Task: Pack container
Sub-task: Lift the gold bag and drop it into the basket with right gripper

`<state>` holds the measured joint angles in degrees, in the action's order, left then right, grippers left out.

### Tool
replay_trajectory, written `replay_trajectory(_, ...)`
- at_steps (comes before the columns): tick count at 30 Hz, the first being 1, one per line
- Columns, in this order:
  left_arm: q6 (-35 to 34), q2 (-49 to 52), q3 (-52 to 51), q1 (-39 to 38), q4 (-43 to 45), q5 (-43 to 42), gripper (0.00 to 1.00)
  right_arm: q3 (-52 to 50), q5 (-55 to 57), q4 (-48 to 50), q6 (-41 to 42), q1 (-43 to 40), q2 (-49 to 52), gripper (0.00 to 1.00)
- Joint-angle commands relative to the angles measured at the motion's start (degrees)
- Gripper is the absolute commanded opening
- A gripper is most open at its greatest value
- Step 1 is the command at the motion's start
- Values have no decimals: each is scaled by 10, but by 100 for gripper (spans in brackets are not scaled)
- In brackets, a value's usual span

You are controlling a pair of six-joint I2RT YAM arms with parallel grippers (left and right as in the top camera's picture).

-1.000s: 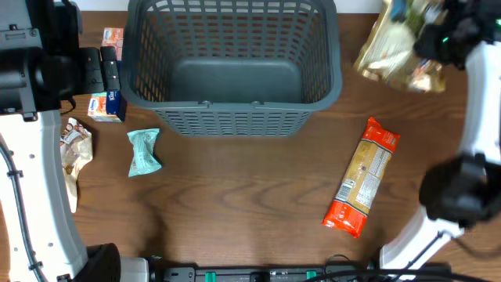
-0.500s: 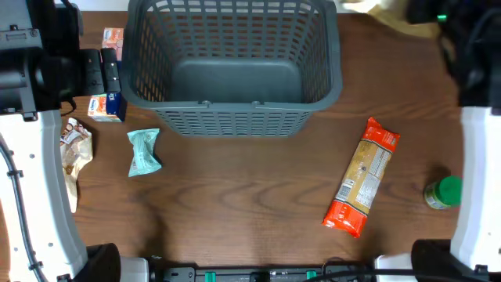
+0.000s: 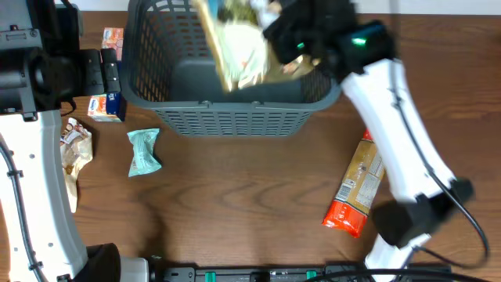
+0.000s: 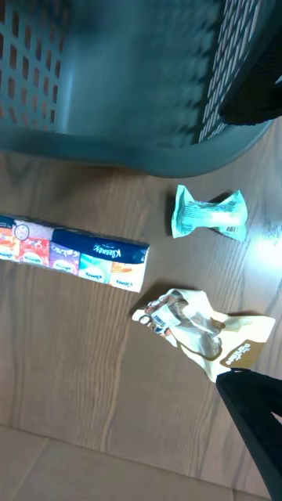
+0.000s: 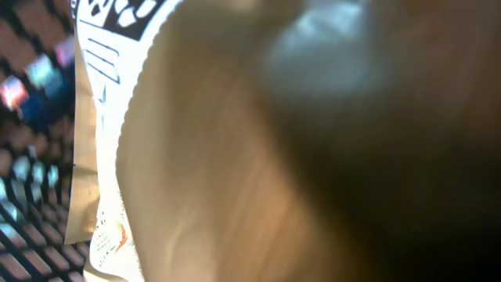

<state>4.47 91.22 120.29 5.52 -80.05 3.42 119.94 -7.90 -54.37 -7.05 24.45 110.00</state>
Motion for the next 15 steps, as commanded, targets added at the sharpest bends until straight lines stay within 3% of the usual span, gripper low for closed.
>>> replay_trajectory(1,-5,-5,-1,3,-4,3,99,20,0,-6,27,5,20,1)
replay_trajectory(14,-5,-5,-1,3,-3,3,99,20,0,-85,68,-5,142,2)
replay_trajectory(15,-5,-5,-1,3,-3,3,99,20,0,-85,68,-5,142,5)
